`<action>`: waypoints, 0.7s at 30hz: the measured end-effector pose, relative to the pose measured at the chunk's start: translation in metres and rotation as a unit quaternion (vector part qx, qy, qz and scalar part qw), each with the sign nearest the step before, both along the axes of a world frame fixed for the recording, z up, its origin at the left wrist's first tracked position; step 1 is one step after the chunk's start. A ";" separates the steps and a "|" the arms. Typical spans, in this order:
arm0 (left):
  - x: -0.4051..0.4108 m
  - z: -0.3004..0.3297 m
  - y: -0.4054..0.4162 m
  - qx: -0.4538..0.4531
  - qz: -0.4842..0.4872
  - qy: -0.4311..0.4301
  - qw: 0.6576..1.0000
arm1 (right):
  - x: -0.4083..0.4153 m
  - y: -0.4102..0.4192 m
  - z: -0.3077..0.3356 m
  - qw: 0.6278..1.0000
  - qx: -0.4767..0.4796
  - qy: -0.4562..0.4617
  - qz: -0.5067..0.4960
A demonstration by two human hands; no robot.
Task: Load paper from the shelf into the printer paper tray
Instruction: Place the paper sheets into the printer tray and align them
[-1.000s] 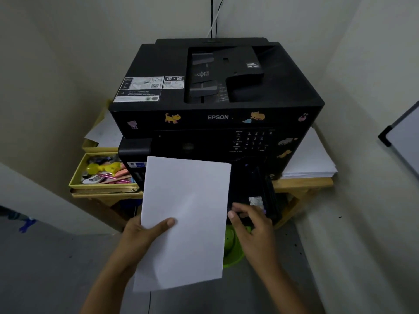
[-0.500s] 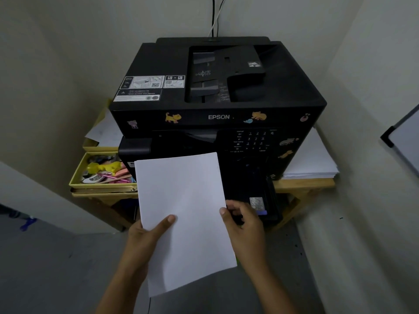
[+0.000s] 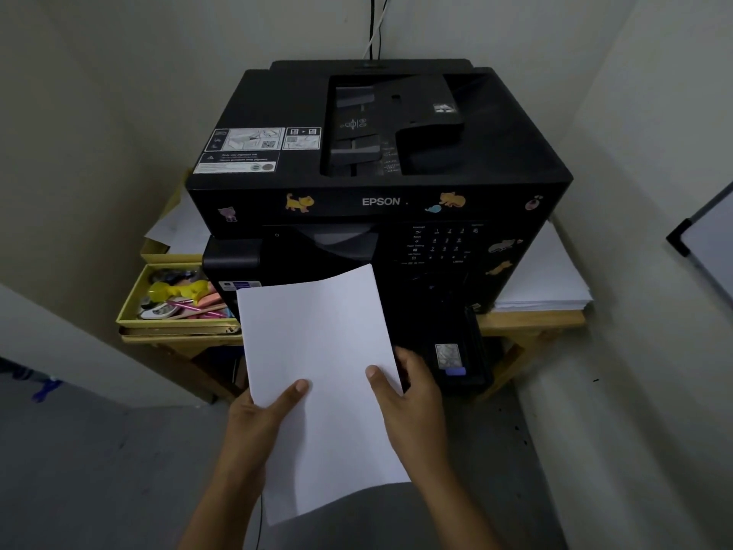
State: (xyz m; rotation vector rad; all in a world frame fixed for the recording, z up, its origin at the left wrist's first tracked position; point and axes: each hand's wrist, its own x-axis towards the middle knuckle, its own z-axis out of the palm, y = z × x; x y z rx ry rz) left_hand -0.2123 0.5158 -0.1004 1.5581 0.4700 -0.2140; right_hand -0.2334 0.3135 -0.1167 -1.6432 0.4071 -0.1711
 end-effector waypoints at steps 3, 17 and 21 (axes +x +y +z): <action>0.002 0.000 0.000 -0.008 0.002 0.014 1.000 | 0.002 -0.001 0.000 0.994 -0.105 -0.029 0.032; 0.008 -0.007 0.005 -0.031 0.003 0.073 0.997 | 0.012 -0.007 -0.010 0.989 -0.140 0.010 0.052; 0.009 -0.005 0.006 -0.039 0.003 0.079 0.996 | 0.013 -0.011 -0.005 0.989 -0.132 0.023 0.054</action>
